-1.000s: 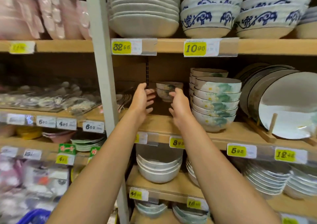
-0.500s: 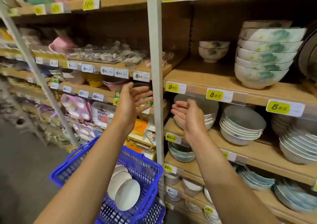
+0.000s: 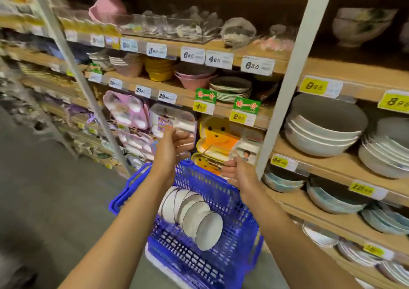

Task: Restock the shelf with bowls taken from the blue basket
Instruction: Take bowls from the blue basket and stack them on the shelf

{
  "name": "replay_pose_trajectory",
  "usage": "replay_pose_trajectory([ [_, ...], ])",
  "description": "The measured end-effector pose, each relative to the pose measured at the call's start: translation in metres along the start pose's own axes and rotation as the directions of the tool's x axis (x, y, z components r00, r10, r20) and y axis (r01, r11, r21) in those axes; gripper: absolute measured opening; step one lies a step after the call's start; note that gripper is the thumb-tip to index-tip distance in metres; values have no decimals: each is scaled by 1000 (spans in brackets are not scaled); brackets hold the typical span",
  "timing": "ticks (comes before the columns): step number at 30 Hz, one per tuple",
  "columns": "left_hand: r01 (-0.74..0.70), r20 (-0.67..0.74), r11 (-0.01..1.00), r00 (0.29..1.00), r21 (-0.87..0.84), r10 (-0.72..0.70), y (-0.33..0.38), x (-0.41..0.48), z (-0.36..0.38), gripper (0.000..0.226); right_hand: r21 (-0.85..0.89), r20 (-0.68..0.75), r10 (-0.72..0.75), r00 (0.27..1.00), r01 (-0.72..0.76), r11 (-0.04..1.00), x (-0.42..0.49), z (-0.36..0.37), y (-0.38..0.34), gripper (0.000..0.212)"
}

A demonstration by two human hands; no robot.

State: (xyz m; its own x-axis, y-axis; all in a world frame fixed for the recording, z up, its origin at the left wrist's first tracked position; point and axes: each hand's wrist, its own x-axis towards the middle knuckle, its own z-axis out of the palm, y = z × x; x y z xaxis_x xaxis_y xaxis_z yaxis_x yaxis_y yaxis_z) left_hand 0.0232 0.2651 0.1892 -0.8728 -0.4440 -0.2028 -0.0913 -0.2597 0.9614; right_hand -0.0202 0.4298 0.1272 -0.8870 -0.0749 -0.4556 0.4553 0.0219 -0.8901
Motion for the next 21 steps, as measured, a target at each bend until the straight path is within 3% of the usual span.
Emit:
replay_pose_trajectory([
  [5,157,12,978,987,136,-161,-59,34,-32,38,-35,-84,219,972,-223,974,29,22,65,38],
  [9,277,9,925,957,259,-289,-112,50,-41,33,-10,-147,371,917,-376,927,52,23,116,25],
  [13,373,-28,832,917,410,-397,-173,66,-46,38,-145,-226,382,896,-419,896,81,18,159,23],
  [15,500,-133,744,858,443,-496,-212,73,-50,47,-223,-275,384,882,-447,867,103,20,176,26],
  [17,604,-222,715,796,350,-564,-254,68,-54,46,-332,-325,356,876,-458,825,120,20,194,35],
  [21,737,-223,673,646,-70,-730,-315,54,-51,41,-482,-132,327,936,-349,804,148,27,218,37],
])
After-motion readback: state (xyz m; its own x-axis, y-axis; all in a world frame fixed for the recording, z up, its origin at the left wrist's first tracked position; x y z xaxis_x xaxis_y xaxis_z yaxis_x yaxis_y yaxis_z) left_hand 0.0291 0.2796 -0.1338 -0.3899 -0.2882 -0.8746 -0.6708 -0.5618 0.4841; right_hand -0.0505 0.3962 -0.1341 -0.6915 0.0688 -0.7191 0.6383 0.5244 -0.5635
